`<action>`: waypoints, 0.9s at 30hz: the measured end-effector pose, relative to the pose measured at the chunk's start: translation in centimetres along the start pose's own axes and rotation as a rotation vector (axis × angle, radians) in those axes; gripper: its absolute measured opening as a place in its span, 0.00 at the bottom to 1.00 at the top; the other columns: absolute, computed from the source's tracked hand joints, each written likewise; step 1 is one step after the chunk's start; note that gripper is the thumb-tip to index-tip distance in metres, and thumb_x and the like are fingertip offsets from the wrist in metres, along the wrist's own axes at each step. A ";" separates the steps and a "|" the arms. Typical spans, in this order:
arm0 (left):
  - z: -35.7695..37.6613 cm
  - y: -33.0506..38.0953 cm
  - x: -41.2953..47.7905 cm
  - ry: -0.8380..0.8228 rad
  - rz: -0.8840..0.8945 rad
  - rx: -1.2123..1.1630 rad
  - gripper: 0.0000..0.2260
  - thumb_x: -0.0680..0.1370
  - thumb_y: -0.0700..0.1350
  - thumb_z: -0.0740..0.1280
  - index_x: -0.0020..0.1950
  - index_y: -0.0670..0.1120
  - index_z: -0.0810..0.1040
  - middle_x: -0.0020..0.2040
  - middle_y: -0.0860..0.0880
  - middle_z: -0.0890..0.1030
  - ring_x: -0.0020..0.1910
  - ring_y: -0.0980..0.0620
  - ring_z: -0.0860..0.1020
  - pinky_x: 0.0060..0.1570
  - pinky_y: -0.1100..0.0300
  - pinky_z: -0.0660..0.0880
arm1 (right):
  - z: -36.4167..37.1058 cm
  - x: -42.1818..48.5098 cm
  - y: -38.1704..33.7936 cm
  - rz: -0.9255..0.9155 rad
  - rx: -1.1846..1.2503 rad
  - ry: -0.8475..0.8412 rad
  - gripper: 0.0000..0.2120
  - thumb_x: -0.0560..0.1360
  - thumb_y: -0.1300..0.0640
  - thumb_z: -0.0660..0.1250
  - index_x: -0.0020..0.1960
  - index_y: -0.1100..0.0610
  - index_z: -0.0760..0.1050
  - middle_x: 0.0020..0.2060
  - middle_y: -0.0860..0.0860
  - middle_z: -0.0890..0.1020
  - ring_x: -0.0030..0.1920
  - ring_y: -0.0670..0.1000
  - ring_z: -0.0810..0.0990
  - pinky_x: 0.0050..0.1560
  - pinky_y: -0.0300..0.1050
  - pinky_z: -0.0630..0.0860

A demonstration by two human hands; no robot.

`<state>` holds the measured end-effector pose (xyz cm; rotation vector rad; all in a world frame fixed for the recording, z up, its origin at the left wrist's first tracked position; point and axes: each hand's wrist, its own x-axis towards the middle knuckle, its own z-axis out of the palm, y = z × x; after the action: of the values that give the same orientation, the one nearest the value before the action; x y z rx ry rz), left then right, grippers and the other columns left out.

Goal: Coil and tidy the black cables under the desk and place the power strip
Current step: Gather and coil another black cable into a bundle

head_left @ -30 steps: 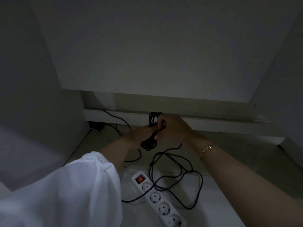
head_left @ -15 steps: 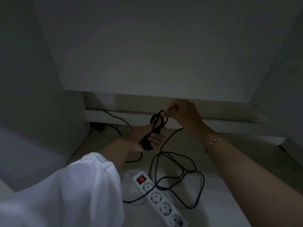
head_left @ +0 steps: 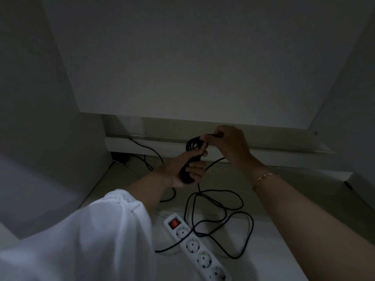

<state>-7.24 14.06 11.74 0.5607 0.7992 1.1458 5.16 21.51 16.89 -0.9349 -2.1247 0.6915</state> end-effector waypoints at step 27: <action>-0.5 -0.9 0.6 0.233 0.247 0.144 0.19 0.77 0.58 0.61 0.32 0.46 0.71 0.23 0.53 0.61 0.20 0.57 0.59 0.22 0.66 0.58 | 3.7 -0.8 -0.7 0.295 0.259 -0.057 0.11 0.76 0.60 0.61 0.39 0.65 0.74 0.21 0.52 0.75 0.20 0.44 0.73 0.23 0.32 0.68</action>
<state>-7.01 14.38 10.64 0.6667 1.0404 1.4052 2.38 19.79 14.82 -1.1032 -1.9035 1.1239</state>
